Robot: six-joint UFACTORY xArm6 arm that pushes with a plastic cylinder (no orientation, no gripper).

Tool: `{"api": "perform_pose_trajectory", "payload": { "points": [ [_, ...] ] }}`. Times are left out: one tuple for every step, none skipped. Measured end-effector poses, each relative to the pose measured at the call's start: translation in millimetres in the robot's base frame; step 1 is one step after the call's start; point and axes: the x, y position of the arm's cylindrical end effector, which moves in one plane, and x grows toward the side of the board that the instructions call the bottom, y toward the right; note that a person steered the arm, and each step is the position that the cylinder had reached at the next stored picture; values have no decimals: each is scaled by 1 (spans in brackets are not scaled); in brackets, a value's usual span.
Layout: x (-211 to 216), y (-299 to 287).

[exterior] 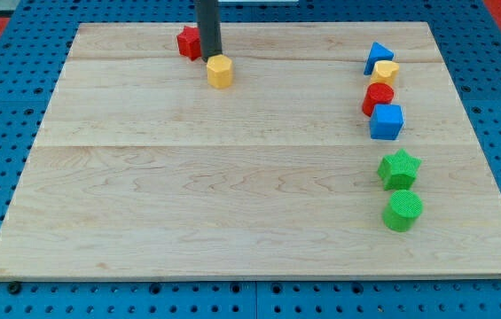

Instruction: Push the yellow hexagon above blue triangle

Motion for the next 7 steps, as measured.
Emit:
{"api": "perform_pose_trajectory", "payload": {
  "points": [
    [5, -68],
    [41, -66],
    [45, 51],
    [28, 145],
    [8, 159],
    [8, 168],
    [-12, 183]
  ]
}}
